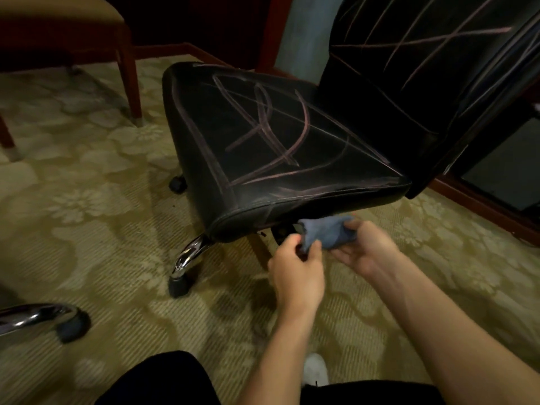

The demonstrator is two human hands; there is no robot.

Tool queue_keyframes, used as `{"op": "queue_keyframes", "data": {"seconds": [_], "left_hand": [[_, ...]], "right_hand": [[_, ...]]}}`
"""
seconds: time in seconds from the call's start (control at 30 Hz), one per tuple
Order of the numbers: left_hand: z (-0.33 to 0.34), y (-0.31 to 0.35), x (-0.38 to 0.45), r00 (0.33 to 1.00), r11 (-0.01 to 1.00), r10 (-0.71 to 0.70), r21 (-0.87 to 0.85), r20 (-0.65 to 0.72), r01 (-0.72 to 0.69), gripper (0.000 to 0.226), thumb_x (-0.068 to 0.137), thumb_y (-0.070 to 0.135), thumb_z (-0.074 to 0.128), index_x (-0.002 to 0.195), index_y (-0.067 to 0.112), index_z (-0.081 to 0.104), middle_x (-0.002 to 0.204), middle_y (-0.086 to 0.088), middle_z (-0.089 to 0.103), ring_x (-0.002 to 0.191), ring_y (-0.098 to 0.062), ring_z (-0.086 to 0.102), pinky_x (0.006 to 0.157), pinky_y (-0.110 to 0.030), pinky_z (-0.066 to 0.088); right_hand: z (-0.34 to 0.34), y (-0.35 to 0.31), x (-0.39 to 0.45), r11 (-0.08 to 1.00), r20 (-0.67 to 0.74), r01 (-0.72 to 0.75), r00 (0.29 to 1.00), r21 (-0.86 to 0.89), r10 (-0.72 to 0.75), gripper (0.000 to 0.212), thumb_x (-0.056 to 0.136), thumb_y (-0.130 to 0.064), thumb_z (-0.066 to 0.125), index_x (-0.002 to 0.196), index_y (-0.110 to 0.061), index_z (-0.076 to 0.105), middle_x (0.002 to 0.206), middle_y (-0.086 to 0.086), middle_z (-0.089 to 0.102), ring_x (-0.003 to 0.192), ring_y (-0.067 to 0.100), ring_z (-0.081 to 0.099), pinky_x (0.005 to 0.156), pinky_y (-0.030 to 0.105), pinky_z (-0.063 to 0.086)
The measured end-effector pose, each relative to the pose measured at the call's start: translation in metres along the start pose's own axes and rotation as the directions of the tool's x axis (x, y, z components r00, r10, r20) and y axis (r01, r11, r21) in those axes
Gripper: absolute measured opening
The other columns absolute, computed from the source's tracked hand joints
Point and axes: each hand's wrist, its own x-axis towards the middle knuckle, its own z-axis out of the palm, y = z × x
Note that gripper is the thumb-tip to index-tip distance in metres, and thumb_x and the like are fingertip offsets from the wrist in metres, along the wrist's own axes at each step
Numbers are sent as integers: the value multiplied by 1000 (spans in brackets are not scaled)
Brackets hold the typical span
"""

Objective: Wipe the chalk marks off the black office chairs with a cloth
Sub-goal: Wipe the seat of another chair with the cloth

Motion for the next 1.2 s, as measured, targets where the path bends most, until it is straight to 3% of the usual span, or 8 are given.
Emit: {"op": "queue_keyframes", "data": {"seconds": [0.17, 0.33, 0.5, 0.63, 0.83, 1.0, 1.1, 1.2], "left_hand": [[20, 29, -1, 998, 990, 30, -134, -50, -37, 8, 94, 28, 64, 89, 23, 67, 87, 7, 69, 90, -14, 65, 86, -41, 55], [-16, 14, 3, 972, 977, 144, -130, -185, -170, 12, 93, 37, 61, 96, 26, 66, 89, 7, 71, 88, -18, 68, 80, -45, 58], [-88, -19, 8, 867, 943, 317, 27, -384, -333, 23, 94, 41, 57, 96, 19, 64, 89, 1, 67, 83, -14, 64, 76, -39, 53], [-116, -32, 17, 856, 966, 236, 19, -461, -257, 18, 98, 37, 56, 97, 21, 61, 94, -3, 64, 87, -18, 63, 80, -44, 53], [-105, -19, 23, 874, 977, 175, -34, -454, -213, 9, 100, 26, 55, 91, 26, 57, 96, 1, 64, 87, -12, 63, 79, -33, 51], [-86, -17, 14, 809, 951, 293, 66, -510, -303, 9, 96, 10, 62, 98, 15, 55, 120, -7, 44, 88, 3, 46, 79, 4, 33], [-73, -15, 11, 783, 946, 310, 87, -539, -314, 9, 92, 18, 70, 95, 11, 65, 118, -10, 43, 95, -6, 45, 84, -4, 35], [-47, -1, 2, 776, 955, 278, 72, -566, -289, 10, 85, 27, 77, 83, 21, 69, 95, -1, 46, 81, -12, 46, 78, -14, 38]], "right_hand": [[-4, -9, 5, 973, 8, 92, 995, 210, -96, 35, 97, -10, 51, 131, -5, 49, 117, 18, 66, 98, 30, 68, 57, 36, 59], [36, 16, -10, 967, -3, 227, 974, -117, -229, 22, 99, -14, 49, 119, -7, 48, 113, 19, 62, 101, 33, 64, 90, 50, 55], [65, 39, -55, 978, 274, 165, 954, -130, -124, 14, 102, -15, 49, 114, -10, 46, 111, 14, 60, 101, 30, 66, 68, 35, 60], [83, 60, -73, 982, 377, 142, 922, -122, -87, 19, 100, -15, 55, 116, -6, 50, 114, 17, 63, 97, 26, 69, 67, 29, 61], [75, 45, -70, 949, 329, 269, 922, -164, -204, 10, 94, -14, 64, 96, -6, 59, 99, 18, 70, 82, 26, 73, 63, 31, 62], [59, 33, -62, 905, 317, 355, 908, -235, -273, 8, 93, -13, 66, 94, -7, 61, 98, 16, 69, 83, 21, 72, 64, 29, 62], [48, 22, -57, 934, 279, 316, 924, -169, -263, 10, 95, -13, 64, 100, -5, 60, 101, 16, 68, 86, 25, 72, 70, 34, 62], [30, 3, -47, 950, 200, 305, 937, -70, -286, 6, 95, -12, 62, 91, -10, 58, 97, 15, 68, 91, 27, 70, 71, 33, 61]]}}
